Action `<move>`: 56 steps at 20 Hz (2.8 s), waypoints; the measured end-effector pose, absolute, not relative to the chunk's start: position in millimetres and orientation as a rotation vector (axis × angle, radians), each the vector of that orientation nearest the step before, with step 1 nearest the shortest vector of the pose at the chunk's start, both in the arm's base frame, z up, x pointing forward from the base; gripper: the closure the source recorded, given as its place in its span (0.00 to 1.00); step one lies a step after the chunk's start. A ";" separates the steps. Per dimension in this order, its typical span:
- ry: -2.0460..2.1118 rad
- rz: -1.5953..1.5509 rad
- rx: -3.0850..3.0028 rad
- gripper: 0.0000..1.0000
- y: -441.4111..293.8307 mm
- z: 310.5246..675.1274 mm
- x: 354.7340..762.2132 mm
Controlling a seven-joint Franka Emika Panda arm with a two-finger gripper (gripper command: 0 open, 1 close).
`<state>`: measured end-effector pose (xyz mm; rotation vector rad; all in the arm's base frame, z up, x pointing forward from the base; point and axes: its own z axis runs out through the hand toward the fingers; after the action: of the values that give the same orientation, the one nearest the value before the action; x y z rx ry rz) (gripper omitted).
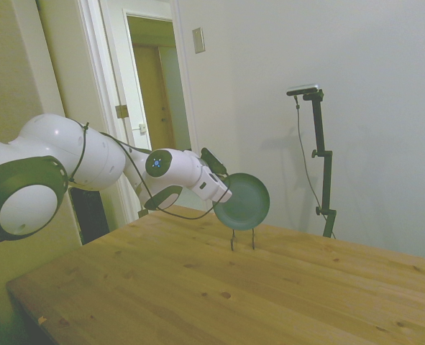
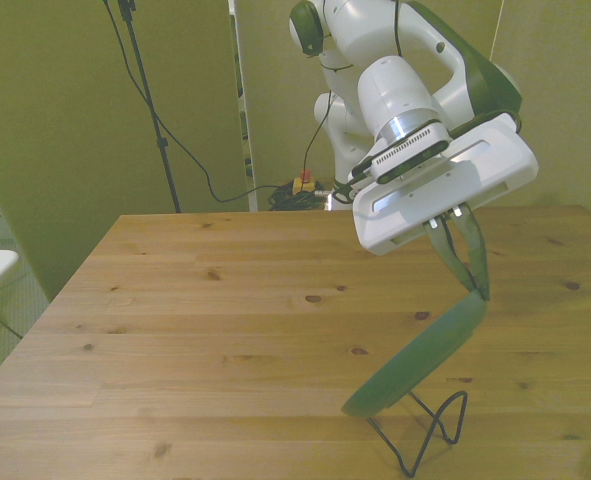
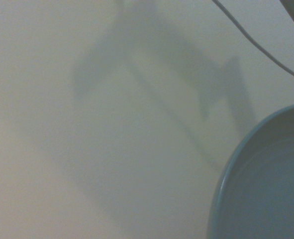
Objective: Load the plate
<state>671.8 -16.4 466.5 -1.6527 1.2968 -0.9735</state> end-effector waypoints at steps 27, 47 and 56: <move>1.202 -0.991 -1.646 0.00 -39.7 410.4 662.8; 1.238 -0.972 -1.570 0.00 -38.7 446.2 670.2; 1.435 -0.644 -1.738 0.00 -30.0 543.2 650.3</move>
<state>650.3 -30.0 543.2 -1.7378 1.4348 -0.6445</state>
